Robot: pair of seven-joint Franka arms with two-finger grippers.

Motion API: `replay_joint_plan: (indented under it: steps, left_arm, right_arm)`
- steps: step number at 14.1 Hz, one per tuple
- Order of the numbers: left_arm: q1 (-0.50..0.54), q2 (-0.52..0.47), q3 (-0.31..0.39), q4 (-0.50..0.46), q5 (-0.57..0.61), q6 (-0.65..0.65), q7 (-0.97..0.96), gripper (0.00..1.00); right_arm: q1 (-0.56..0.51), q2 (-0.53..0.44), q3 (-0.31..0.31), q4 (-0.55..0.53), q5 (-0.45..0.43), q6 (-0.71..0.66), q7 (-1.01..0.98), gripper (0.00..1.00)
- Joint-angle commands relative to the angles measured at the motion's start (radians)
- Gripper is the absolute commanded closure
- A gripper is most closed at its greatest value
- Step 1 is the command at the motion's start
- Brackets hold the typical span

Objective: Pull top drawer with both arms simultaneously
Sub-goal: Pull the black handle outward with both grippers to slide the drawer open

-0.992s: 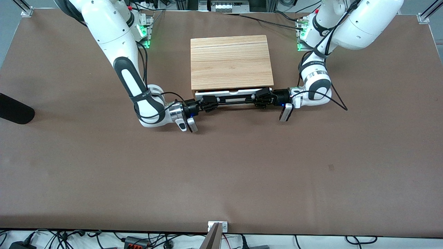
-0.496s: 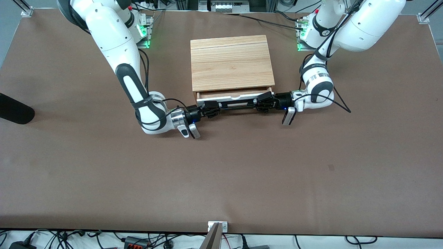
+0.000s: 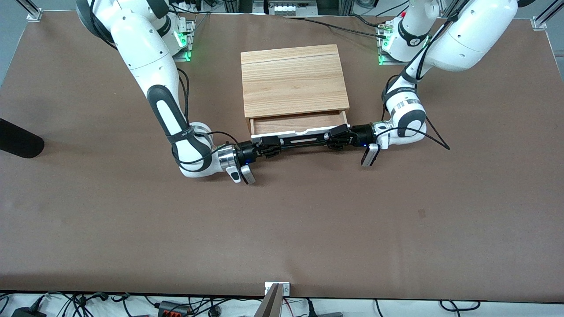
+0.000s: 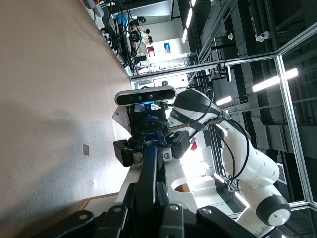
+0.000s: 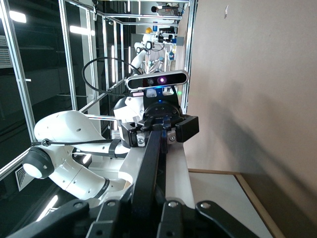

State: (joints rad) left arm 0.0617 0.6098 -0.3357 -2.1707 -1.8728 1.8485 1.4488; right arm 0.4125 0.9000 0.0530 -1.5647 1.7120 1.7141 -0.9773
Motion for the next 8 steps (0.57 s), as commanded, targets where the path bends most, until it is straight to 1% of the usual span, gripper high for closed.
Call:
replay_joint_plan:
  steps: [1, 3, 6, 8]
  left_arm:
    - [-0.016, 0.022, -0.019, 0.017, -0.014, -0.04, 0.094, 0.99]
    - [-0.014, 0.034, -0.019, 0.038, -0.014, -0.04, 0.094, 0.99]
    - [-0.014, 0.042, -0.019, 0.046, -0.014, -0.04, 0.094, 0.99]
    - [-0.014, 0.042, -0.019, 0.046, -0.014, -0.04, 0.094, 0.99]
  right_arm:
    - [-0.04, 0.056, -0.004, 0.126, 0.028, 0.087, 0.066, 0.97]
    - [-0.038, 0.069, -0.004, 0.155, 0.029, 0.104, 0.08, 0.97]
    - [-0.04, 0.095, -0.004, 0.196, 0.029, 0.114, 0.08, 0.96]
    - [-0.043, 0.097, -0.004, 0.201, 0.029, 0.114, 0.08, 0.96]
